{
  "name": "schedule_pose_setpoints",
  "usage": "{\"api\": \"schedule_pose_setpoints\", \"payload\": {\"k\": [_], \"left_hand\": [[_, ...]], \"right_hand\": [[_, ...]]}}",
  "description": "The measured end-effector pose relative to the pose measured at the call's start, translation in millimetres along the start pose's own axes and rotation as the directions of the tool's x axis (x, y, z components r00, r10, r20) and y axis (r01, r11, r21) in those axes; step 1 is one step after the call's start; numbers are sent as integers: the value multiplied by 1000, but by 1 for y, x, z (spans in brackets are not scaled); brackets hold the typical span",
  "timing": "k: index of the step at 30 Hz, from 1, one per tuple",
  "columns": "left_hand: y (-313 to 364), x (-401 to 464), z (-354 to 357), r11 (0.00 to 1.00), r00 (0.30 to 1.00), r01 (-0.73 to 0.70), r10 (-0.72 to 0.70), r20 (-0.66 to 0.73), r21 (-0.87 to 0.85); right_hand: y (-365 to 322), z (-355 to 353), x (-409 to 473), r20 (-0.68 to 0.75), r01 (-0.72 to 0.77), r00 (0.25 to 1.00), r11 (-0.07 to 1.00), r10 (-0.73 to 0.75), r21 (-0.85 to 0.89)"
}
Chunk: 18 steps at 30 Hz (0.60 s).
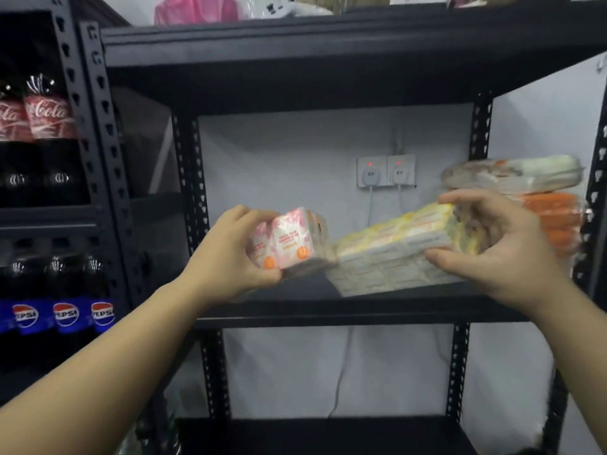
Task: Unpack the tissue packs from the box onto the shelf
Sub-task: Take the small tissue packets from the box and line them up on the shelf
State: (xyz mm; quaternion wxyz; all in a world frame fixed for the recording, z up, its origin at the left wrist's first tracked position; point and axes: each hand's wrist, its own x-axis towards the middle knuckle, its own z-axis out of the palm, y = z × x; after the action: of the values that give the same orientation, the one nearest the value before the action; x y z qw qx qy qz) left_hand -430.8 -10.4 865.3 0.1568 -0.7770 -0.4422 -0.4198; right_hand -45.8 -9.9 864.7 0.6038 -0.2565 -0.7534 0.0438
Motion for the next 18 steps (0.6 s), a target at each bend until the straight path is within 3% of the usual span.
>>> {"api": "schedule_pose_setpoints", "payload": {"k": [7,14,18], "left_hand": [[-35,6,56,994,996,-19,9,94,108],[-61,4,101,987,987,-54,30,158,150],[-79,10,113,986,988,-32,7,157,161]], "right_hand": [[49,37,-19,-2,3,1000,968,-4,-251],[85,70,-34,-21,-65,998,954,61,-293],[100,84,-32,19,-161,984,926,178,-341]]}}
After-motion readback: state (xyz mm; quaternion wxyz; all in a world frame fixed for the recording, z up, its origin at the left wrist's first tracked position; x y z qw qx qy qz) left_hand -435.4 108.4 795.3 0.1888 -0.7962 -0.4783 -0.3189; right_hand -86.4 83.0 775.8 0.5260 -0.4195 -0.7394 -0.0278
